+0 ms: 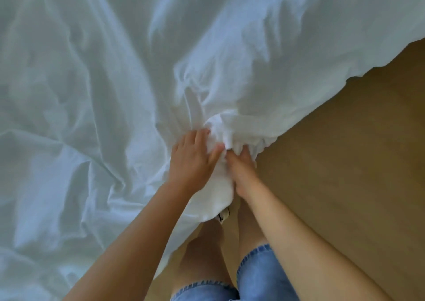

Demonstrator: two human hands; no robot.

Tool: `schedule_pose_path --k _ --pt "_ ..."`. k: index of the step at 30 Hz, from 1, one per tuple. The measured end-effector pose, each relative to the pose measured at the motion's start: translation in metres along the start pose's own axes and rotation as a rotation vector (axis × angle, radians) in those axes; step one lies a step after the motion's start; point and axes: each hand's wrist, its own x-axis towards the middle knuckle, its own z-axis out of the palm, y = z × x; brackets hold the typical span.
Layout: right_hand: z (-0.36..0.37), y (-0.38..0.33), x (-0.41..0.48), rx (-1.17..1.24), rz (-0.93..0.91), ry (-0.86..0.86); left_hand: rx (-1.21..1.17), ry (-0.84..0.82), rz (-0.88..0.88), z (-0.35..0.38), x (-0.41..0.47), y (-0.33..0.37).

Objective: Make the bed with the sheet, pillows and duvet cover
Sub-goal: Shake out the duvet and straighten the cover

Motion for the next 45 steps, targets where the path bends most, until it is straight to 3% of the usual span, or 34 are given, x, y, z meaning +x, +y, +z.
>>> schedule_pose_path --k 5,9,12,15,19,24,31,33,37,40,43,45 --pt "0.029 0.040 -0.017 -0.149 -0.208 0.148 0.079 0.059 -0.105 0.001 -0.060 -0.075" --pt "-0.006 0.075 -0.025 -0.236 -0.193 0.396 0.109 -0.063 -0.292 0.011 -0.127 -0.141" --pt "0.021 0.127 -0.045 -0.469 -0.170 0.265 -0.009 0.056 -0.254 0.028 -0.185 -0.176" --pt "0.076 0.190 -0.070 -0.603 -0.264 0.137 -0.171 0.225 -0.297 0.045 -0.230 -0.200" --pt "0.136 0.251 -0.094 -0.729 -0.558 0.182 -0.314 0.274 -0.451 0.075 -0.305 -0.264" --pt "0.162 0.330 -0.130 -1.180 -0.545 0.334 -0.541 0.212 -0.662 0.118 -0.422 -0.347" --pt "0.237 0.455 -0.172 -1.777 -0.775 -0.339 -0.946 0.282 -0.947 0.141 -0.498 -0.446" --pt "0.270 0.483 -0.173 -1.929 -0.829 -0.432 -1.032 0.301 -0.988 0.141 -0.504 -0.469" --pt "0.323 0.535 -0.165 -2.130 -1.026 -0.459 -1.149 0.315 -0.996 0.136 -0.504 -0.517" --pt "0.357 0.567 -0.161 -2.103 -0.941 -0.371 -1.190 0.316 -0.950 0.121 -0.497 -0.553" --pt "0.397 0.577 -0.155 -2.008 -0.709 -0.206 -1.182 0.313 -0.884 0.099 -0.488 -0.588" --pt "0.425 0.583 -0.160 -1.849 -0.596 -0.263 -1.193 0.348 -0.810 0.083 -0.479 -0.610"
